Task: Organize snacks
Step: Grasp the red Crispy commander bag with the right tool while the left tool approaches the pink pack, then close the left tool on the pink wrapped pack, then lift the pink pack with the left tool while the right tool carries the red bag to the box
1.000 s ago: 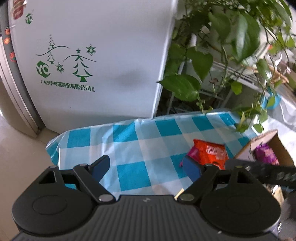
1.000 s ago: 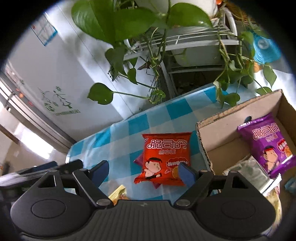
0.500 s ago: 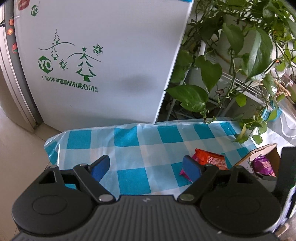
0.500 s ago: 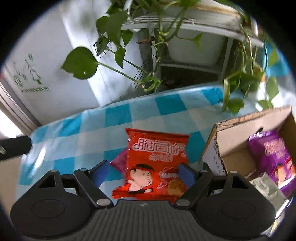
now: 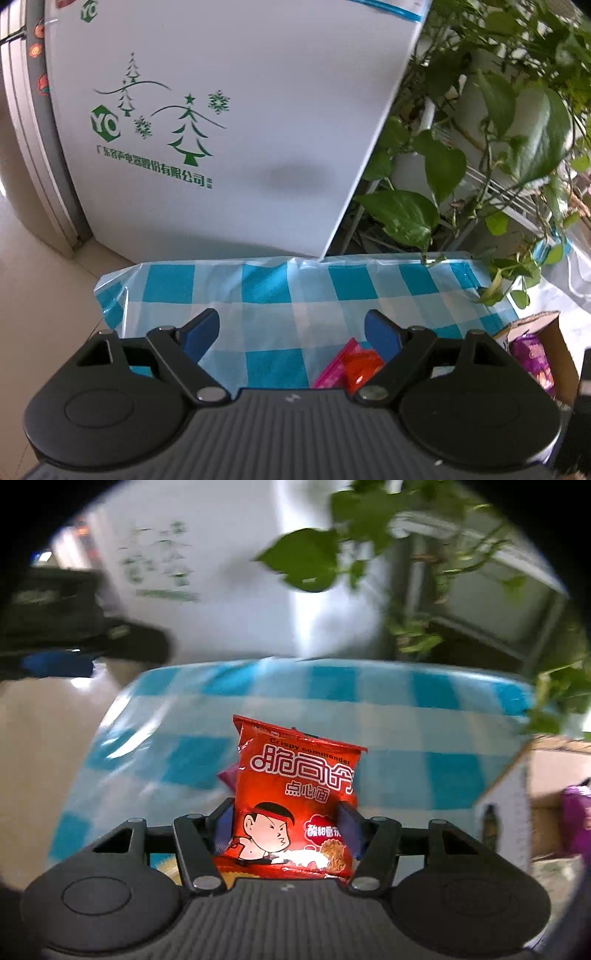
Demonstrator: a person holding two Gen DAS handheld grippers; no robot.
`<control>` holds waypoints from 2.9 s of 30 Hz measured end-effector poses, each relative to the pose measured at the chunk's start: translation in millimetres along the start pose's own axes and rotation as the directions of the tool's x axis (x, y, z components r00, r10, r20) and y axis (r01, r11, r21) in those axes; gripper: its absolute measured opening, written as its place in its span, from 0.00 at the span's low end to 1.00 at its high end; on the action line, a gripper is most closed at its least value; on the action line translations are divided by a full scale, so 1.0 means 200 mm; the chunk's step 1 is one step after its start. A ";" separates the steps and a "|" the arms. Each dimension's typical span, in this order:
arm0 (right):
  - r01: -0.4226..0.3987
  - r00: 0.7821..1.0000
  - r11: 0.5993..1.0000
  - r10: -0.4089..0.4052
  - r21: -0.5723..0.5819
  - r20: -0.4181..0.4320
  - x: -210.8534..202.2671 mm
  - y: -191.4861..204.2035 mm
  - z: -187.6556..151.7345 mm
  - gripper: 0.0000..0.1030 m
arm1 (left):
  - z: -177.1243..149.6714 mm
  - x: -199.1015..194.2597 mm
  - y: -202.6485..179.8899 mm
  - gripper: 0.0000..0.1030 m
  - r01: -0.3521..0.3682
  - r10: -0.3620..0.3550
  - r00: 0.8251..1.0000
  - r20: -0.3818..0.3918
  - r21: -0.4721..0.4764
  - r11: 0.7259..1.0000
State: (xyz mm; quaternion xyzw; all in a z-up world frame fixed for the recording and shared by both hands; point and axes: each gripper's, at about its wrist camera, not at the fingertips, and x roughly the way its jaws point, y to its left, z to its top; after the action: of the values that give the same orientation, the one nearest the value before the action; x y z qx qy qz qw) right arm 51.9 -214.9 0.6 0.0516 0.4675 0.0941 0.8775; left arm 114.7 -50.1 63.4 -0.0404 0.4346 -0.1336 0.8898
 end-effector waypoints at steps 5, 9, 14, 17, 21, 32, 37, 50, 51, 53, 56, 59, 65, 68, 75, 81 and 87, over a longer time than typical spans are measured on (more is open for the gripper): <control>0.036 0.999 0.999 -0.036 0.027 0.018 0.01 0.01 0.02 0.82 | 0.00 0.01 -0.01 0.83 0.003 -0.003 1.000 -0.009 0.004 1.000; 0.034 0.999 0.994 -0.036 0.104 0.016 0.07 -0.05 0.00 0.84 | -0.01 0.03 -0.02 0.83 0.009 -0.009 1.000 -0.030 0.010 1.000; 0.025 1.000 0.988 -0.024 0.153 -0.008 0.06 -0.08 -0.02 0.73 | -0.01 0.08 -0.03 0.83 0.013 -0.014 0.998 -0.059 -0.021 1.000; 0.058 0.998 0.985 -0.062 0.165 0.018 -0.04 -0.09 -0.02 0.73 | -0.02 0.13 -0.05 0.83 -0.003 0.000 0.996 -0.086 -0.029 1.000; 0.128 0.989 0.973 -0.139 0.191 0.044 -0.19 -0.11 -0.03 0.73 | -0.06 0.21 -0.08 0.83 0.022 -0.034 0.987 -0.156 -0.079 0.997; 0.116 0.982 0.938 -0.158 0.328 0.105 -0.53 -0.25 -0.18 0.73 | -0.15 0.36 -0.32 0.84 0.002 0.003 0.979 -0.205 0.022 1.000; 0.099 0.979 0.939 -0.151 0.330 0.136 -0.59 -0.28 -0.19 0.73 | -0.17 0.43 -0.37 0.84 -0.040 0.050 0.978 -0.201 0.053 0.998; 0.065 0.976 0.935 -0.132 0.347 0.175 -0.66 -0.32 -0.20 0.73 | -0.22 0.49 -0.38 0.80 -0.132 0.160 0.965 -0.206 0.144 0.981; 0.063 0.975 0.935 -0.131 0.348 0.177 -0.67 -0.32 -0.20 0.73 | -0.22 0.48 -0.36 0.78 -0.128 0.157 0.966 -0.206 0.146 0.981; 0.061 0.975 0.937 -0.130 0.343 0.182 -0.67 -0.31 -0.20 0.73 | -0.21 0.45 -0.34 0.72 -0.118 0.146 0.967 -0.208 0.143 0.983; 0.060 0.974 0.937 -0.131 0.345 0.185 -0.67 -0.31 -0.20 0.73 | -0.20 0.43 -0.29 0.67 -0.103 0.126 0.970 -0.207 0.117 0.988; 0.062 0.974 0.937 -0.132 0.344 0.184 -0.67 -0.31 -0.19 0.73 | -0.20 0.42 -0.26 0.67 -0.110 0.131 0.970 -0.206 0.109 0.988; 0.056 0.975 0.936 -0.126 0.346 0.185 -0.65 -0.31 -0.18 0.73 | -0.23 0.44 -0.31 0.76 -0.132 0.160 0.964 -0.211 0.139 0.981; 0.055 0.976 0.936 -0.123 0.349 0.178 -0.64 -0.31 -0.18 0.73 | -0.25 0.44 -0.34 0.73 -0.122 0.153 0.969 -0.195 0.163 0.979; 0.057 0.976 0.934 -0.127 0.353 0.177 -0.64 -0.33 -0.17 0.73 | -0.25 0.39 -0.33 0.59 -0.075 0.099 0.981 -0.170 0.142 0.987; 0.061 0.975 0.932 -0.132 0.356 0.177 -0.64 -0.33 -0.17 0.73 | -0.22 0.30 -0.33 0.59 -0.048 0.065 0.991 -0.119 0.140 0.989; 0.067 0.977 0.938 -0.131 0.341 0.170 -0.62 -0.32 -0.17 0.73 | -0.20 0.24 -0.31 0.59 -0.030 0.042 0.995 -0.091 0.126 0.992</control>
State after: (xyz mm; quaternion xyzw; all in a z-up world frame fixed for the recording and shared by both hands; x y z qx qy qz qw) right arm -37.0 -303.2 71.6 0.1843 0.3929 -0.0362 0.9002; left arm 98.8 -120.4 14.6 0.0291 0.4674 -0.1461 0.8714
